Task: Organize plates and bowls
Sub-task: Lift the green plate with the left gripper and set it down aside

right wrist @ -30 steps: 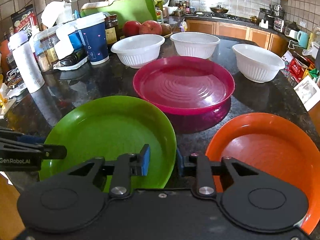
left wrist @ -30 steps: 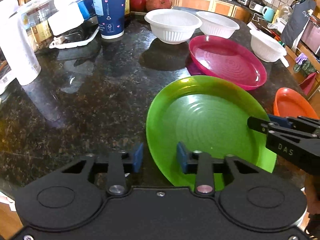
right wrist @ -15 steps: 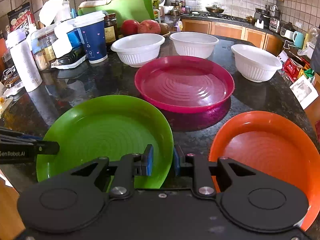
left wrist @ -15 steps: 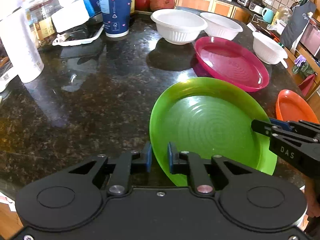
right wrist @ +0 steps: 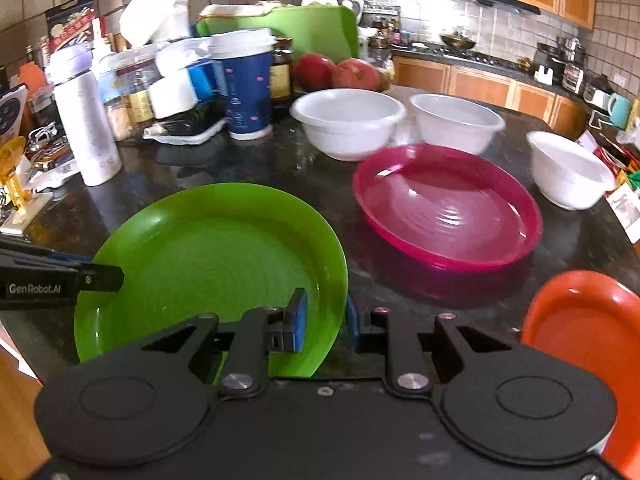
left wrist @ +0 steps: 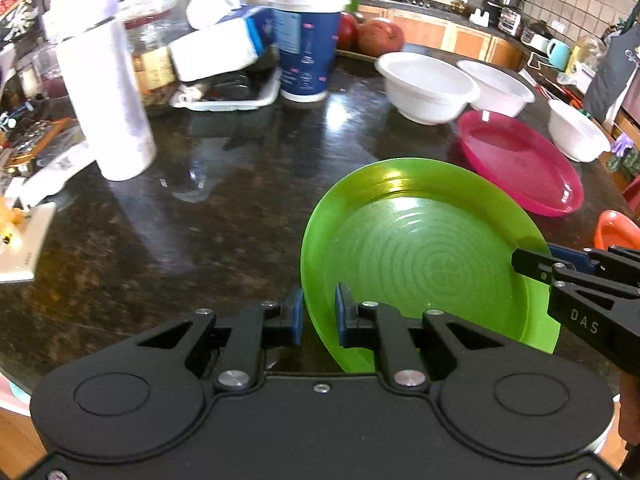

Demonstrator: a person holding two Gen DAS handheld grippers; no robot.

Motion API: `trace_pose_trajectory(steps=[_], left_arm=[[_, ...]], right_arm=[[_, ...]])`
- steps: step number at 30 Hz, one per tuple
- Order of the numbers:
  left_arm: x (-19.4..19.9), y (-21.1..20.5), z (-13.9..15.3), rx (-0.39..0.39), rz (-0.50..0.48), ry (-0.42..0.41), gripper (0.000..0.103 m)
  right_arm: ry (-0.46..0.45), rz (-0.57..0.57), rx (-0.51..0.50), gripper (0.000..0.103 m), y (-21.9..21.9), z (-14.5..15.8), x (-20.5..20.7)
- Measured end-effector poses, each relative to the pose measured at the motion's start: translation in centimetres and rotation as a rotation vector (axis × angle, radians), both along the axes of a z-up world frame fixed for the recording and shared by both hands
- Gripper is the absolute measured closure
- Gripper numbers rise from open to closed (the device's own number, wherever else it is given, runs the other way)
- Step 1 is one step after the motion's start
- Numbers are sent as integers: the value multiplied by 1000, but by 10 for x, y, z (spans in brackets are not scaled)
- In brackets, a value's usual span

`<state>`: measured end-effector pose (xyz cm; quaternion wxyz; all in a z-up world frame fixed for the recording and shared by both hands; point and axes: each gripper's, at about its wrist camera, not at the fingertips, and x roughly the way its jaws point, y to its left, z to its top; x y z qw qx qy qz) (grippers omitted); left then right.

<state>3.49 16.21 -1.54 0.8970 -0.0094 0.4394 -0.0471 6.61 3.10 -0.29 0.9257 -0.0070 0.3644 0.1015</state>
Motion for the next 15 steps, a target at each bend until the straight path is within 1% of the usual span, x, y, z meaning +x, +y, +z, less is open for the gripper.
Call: trace_pose_trajectory(steps=[7,15], left_arm=[[9,32,0,19,21,-11,82],[17,53,-4,17,-11,1,82]], right_arm=[[0,21,18,80,33,0,12],[14,-5,20,80,53,-3,17]])
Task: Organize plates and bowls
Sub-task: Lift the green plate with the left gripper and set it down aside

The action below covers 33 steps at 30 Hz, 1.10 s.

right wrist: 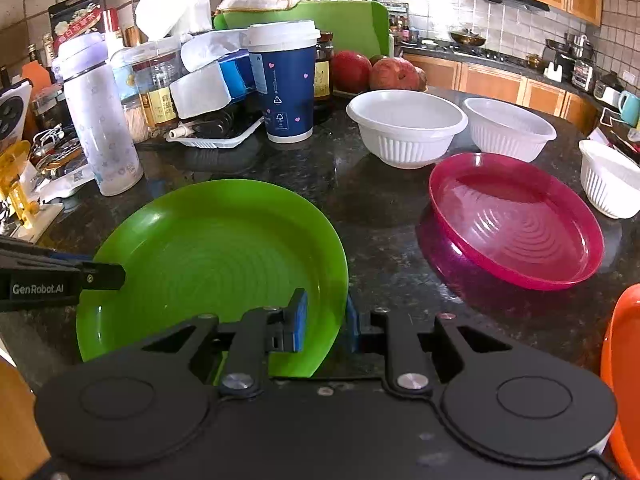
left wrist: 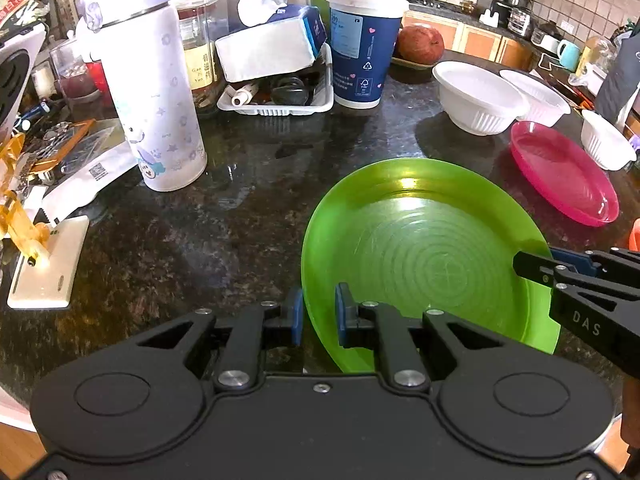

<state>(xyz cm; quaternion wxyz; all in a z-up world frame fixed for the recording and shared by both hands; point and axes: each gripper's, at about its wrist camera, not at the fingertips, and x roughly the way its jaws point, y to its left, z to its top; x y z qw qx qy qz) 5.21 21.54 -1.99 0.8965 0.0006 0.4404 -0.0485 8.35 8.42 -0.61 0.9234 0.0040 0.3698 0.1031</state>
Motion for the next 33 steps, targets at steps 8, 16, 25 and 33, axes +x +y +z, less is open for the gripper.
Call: trace_pose_trajectory(steps=[8,16,25,33], left_arm=[[5,5,-4,-17,-56,13,82],[7,9,-6,-26,-73,20,78],[-4,13,11,13,-78,-62,72],[-10,7,37,-52,-119,-178,51]], right_arm=[[11,-62,-11,80,8,-3,2],[3,-85,-9,77,10,-4,0],[-78,-146,-50,76,7,5,-8],[-187,-229,-42,75,-10,25,-28]])
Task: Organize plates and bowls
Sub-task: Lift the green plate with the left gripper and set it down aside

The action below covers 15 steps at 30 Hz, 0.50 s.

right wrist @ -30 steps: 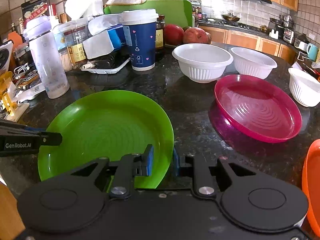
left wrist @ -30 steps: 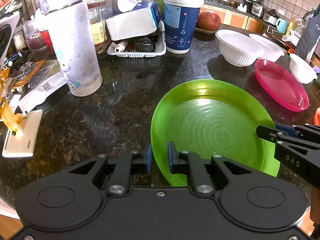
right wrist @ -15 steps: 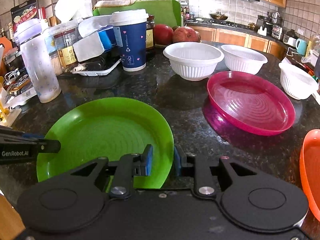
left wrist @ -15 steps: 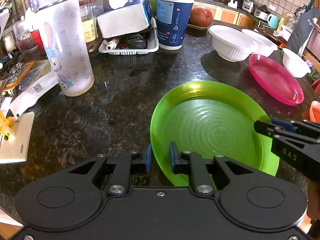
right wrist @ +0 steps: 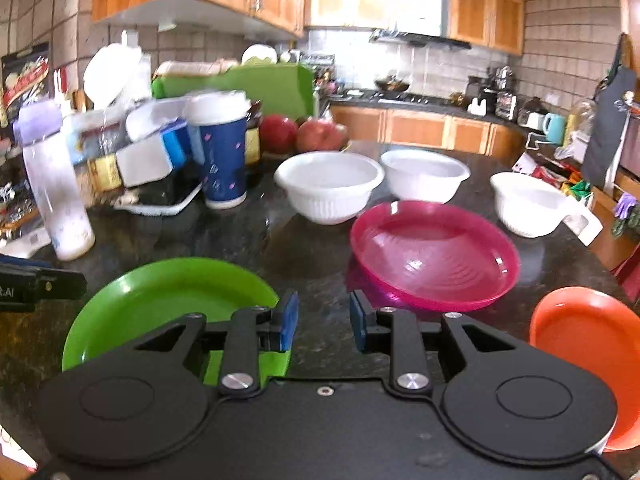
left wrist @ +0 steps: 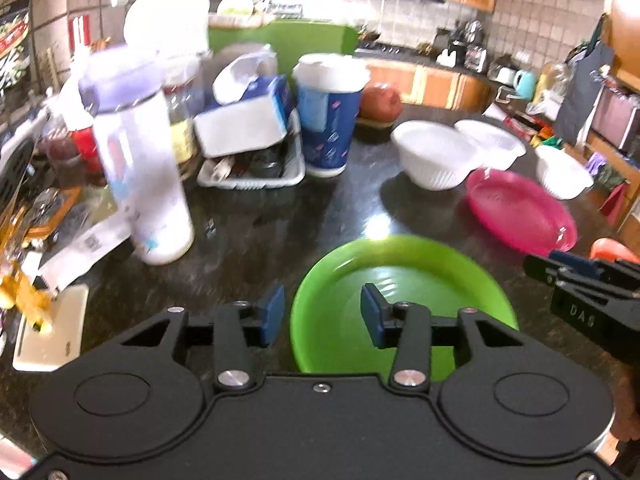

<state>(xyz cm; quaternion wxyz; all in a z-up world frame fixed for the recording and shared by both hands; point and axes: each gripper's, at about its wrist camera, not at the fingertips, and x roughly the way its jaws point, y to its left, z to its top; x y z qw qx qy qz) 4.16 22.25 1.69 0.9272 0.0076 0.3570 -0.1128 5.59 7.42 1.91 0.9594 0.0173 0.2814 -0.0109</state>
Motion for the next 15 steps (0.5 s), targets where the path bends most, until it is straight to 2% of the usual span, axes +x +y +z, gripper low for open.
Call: trace_pose_trajectory(steps=[10,13,15], left_arm=[[0,-39,7,-11,-105,-35,51],[-2,-56,7,-5,-144,-33,51],[-4,-70,8,3,-156,-39,51]], right_arm=[[-32,-110,45,75,-31,3,-22],[-30,-132,50,65,-44,2,-28],[-44,-151,43,65,-54,2,-32]])
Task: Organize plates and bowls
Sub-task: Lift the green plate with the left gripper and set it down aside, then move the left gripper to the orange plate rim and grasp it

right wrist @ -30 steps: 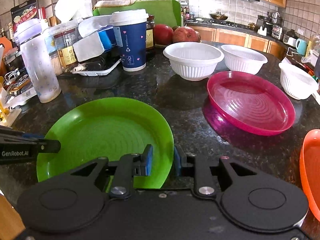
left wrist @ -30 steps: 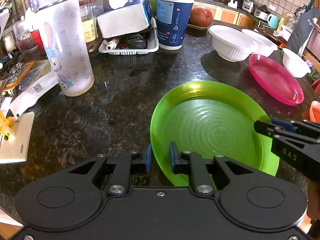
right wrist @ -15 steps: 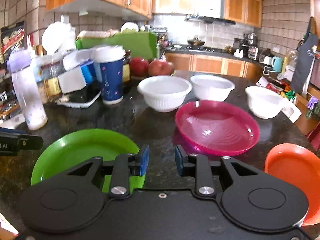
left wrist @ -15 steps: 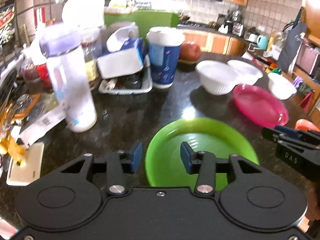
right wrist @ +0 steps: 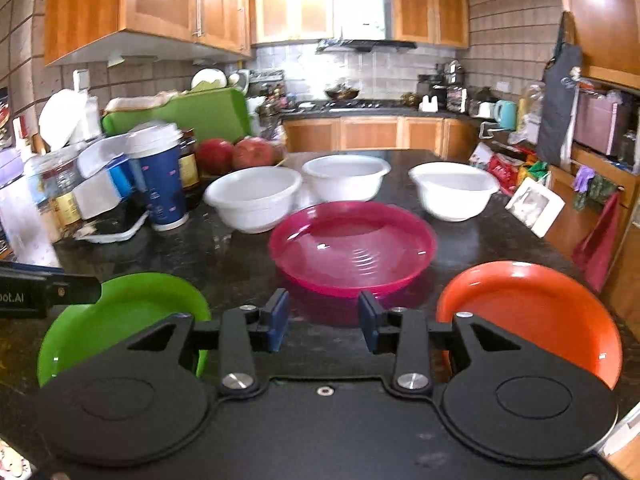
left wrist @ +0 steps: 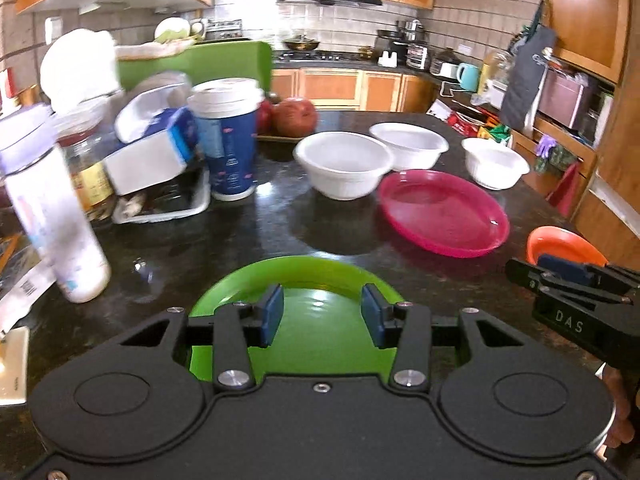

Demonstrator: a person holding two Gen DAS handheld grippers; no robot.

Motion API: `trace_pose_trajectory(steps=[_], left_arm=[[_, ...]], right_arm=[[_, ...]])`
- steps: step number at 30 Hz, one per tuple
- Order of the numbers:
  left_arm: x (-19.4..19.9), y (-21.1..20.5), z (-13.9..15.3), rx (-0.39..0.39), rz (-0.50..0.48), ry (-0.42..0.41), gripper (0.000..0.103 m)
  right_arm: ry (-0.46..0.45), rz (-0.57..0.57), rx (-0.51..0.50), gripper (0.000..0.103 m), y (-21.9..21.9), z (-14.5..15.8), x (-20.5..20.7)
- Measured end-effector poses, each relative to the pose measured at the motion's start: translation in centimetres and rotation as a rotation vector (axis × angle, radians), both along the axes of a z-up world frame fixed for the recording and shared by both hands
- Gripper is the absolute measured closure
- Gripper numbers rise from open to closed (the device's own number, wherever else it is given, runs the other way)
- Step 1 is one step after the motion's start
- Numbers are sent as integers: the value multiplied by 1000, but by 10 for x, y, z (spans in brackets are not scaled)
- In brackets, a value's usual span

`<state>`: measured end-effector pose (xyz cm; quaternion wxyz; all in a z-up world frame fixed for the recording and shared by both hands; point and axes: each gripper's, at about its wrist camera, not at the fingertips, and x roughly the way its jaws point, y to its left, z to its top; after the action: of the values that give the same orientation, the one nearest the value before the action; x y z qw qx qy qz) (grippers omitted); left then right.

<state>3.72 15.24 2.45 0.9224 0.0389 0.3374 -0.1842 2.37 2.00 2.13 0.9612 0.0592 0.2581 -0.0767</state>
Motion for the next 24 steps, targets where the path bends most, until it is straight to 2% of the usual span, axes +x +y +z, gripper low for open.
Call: trace_pose_trajectory(steps=[4,10,12,17,24], left_arm=[[-5,-30,2,6,-16,-7,46],[-3,-75,0,-11,-15,28,46],[-2,-90,-3,-15,-18,50,46],[0,-128,-12,-5,-27,101,46],[-3,-171,-21,28,-46,142,46]], right_arm=[[-30,-41,-23,65,-25,1,-9],[-50,-59,-80,65,-69,7,-19],[-30,-67,-94,65,-86,7,-21],[56,-49,-27,65,-137,2,-19],[101,-77,-45,65,-181,-12,-19]])
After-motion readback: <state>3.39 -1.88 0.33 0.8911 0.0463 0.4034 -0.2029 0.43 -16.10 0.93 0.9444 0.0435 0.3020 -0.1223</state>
